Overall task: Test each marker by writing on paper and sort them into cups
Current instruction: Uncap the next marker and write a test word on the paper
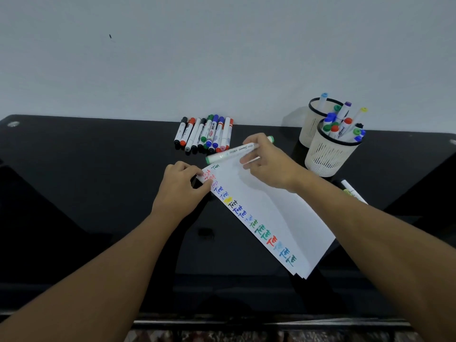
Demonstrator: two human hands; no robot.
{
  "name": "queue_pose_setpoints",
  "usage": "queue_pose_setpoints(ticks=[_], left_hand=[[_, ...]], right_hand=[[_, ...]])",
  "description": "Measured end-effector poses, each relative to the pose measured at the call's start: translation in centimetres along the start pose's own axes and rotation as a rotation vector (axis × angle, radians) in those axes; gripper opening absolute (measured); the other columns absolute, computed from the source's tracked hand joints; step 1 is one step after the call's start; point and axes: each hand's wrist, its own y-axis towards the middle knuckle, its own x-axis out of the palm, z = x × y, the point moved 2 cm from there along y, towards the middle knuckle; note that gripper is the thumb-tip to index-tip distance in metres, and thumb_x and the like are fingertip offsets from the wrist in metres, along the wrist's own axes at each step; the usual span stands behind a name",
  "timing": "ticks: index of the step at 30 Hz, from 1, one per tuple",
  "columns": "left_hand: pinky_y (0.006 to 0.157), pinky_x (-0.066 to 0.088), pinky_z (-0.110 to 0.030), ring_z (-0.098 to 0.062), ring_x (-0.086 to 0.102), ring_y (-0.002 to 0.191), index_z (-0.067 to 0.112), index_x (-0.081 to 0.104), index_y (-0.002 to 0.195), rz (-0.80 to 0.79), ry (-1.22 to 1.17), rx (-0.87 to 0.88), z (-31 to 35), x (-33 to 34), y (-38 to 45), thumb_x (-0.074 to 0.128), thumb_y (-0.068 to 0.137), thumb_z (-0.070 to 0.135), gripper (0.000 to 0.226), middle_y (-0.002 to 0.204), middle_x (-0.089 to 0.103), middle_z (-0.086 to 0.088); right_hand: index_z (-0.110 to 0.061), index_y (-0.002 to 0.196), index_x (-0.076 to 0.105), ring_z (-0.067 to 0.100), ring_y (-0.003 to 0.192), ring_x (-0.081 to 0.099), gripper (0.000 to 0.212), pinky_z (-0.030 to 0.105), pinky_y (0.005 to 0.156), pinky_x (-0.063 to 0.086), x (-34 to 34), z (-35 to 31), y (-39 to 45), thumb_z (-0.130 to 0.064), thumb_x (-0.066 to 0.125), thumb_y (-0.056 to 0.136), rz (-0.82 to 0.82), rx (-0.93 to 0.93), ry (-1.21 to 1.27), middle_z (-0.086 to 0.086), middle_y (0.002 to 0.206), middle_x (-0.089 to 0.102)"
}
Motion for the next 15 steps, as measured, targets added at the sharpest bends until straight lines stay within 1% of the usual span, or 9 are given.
queue_pose_setpoints(ticks=[1,2,3,4,6,8,11,13,15], left_hand=[[0.083,0.037,-0.024,-0.012,0.043,0.106,0.021,0.074,0.108,0.001,-0.003,-0.001,0.0,0.0,0.0,0.074,0.088,0.041,0.029,0.106,0.056,0.007],[0.083,0.037,-0.025,-0.013,0.043,0.106,0.021,0.074,0.108,0.006,-0.005,0.0,0.0,0.0,0.0,0.074,0.088,0.041,0.028,0.106,0.056,0.006],[0.083,0.037,-0.025,-0.013,0.043,0.106,0.021,0.074,0.108,0.01,-0.004,0.002,0.0,0.0,0.0,0.074,0.087,0.04,0.028,0.107,0.057,0.006],[0.083,0.038,-0.025,-0.013,0.043,0.106,0.02,0.074,0.108,0.012,0.001,0.007,0.0,0.0,-0.1,0.074,0.087,0.04,0.029,0.107,0.057,0.006],[0.083,0.039,-0.026,-0.014,0.043,0.105,0.019,0.074,0.11,0.007,0.022,0.02,0.0,0.1,0.0,0.074,0.088,0.039,0.03,0.107,0.057,0.005],[0.083,0.039,-0.027,-0.015,0.044,0.105,0.018,0.074,0.111,0.004,0.035,0.026,0.0,0.2,-0.1,0.074,0.088,0.038,0.03,0.107,0.058,0.004],[0.083,0.04,-0.027,-0.015,0.042,0.104,0.017,0.075,0.106,-0.013,0.044,0.008,0.2,0.2,0.0,0.073,0.089,0.037,0.027,0.107,0.057,0.005],[0.085,0.043,-0.03,-0.016,0.043,0.104,0.017,0.073,0.1,-0.061,0.041,-0.047,0.5,0.2,0.5,0.072,0.088,0.036,0.023,0.107,0.054,0.005],[0.088,0.05,-0.039,-0.017,0.05,0.099,0.021,0.068,0.089,-0.087,0.027,-0.117,1.0,0.3,1.1,0.073,0.085,0.037,0.018,0.105,0.051,0.004]], right_hand=[[-0.029,0.125,0.042,0.014,0.094,0.071,0.042,0.037,0.085,0.062,-0.4,0.1,0.0,-0.016,0.07,0.096,0.036,-0.007,-0.024,0.001,0.109,0.068],[-0.027,0.119,0.044,0.013,0.084,0.072,0.037,0.035,0.078,0.062,-0.8,0.1,-0.1,-0.028,0.073,0.096,0.092,-0.024,-0.043,0.001,0.1,0.07],[-0.026,0.115,0.045,0.014,0.074,0.073,0.032,0.036,0.073,0.06,-1.2,0.0,-0.2,-0.04,0.069,0.098,0.144,-0.039,-0.063,0.001,0.092,0.071],[-0.024,0.111,0.047,0.015,0.069,0.072,0.029,0.037,0.072,0.059,-1.6,-0.1,-0.3,-0.049,0.06,0.101,0.184,-0.038,-0.076,0.002,0.086,0.071],[-0.021,0.101,0.053,0.015,0.069,0.065,0.039,0.039,0.073,0.054,-2.2,-0.3,-0.3,-0.059,0.043,0.105,0.251,-0.007,-0.092,0.0,0.08,0.067],[-0.019,0.089,0.055,0.015,0.069,0.056,0.046,0.037,0.069,0.048,-2.9,-0.4,-0.1,-0.059,0.04,0.106,0.321,-0.007,-0.173,-0.003,0.075,0.061],[-0.021,0.084,0.053,0.011,0.063,0.049,0.037,0.032,0.057,0.036,-3.6,-0.3,0.0,-0.049,0.044,0.107,0.374,-0.028,-0.249,-0.006,0.069,0.055],[-0.018,0.085,0.055,0.012,0.062,0.049,0.036,0.03,0.056,0.035,-4.1,-0.2,0.0,-0.044,0.044,0.108,0.386,-0.02,-0.227,-0.004,0.07,0.055],[-0.015,0.079,0.055,0.014,0.062,0.049,0.039,0.031,0.056,0.037,-5.1,-0.5,0.0,-0.042,0.047,0.107,0.415,-0.032,-0.233,0.0,0.069,0.057]])
